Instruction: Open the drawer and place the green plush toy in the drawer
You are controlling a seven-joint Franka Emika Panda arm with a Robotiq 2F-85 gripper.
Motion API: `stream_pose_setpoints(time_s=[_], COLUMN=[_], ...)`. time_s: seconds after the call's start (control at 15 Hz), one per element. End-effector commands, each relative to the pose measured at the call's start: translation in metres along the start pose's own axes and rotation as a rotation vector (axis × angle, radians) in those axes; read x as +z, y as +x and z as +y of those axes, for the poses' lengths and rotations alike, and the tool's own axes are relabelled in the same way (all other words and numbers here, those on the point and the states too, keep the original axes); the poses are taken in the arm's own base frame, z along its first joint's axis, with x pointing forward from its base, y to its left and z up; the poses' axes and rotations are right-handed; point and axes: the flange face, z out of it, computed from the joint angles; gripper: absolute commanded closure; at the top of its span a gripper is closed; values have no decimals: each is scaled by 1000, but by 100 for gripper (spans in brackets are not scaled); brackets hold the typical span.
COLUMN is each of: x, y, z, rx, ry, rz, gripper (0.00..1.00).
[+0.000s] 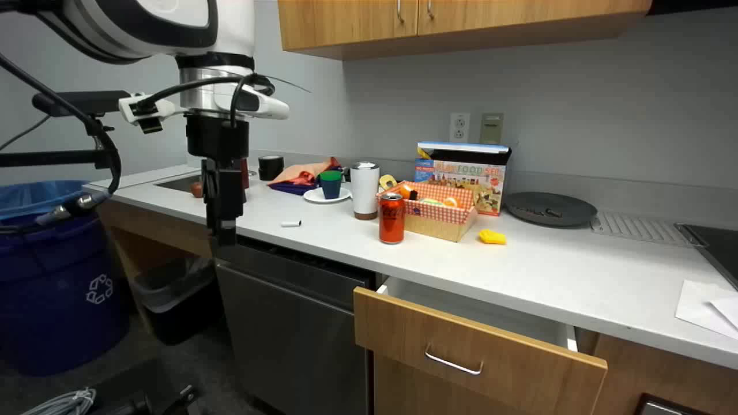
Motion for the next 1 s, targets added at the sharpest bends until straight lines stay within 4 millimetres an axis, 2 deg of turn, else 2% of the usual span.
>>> stream_pose_setpoints(time_s=[0.0, 0.53, 0.6, 0.67, 0.93], x=[0, 0, -45, -53, -129], y=[0, 1, -7, 3, 28], z=[0, 0, -51, -55, -101], rx=[0, 3, -2, 14, 83], ry=[0, 9, 21, 48, 115], rz=[-1, 4, 28, 52, 194], gripper=[0, 0, 0, 0, 0])
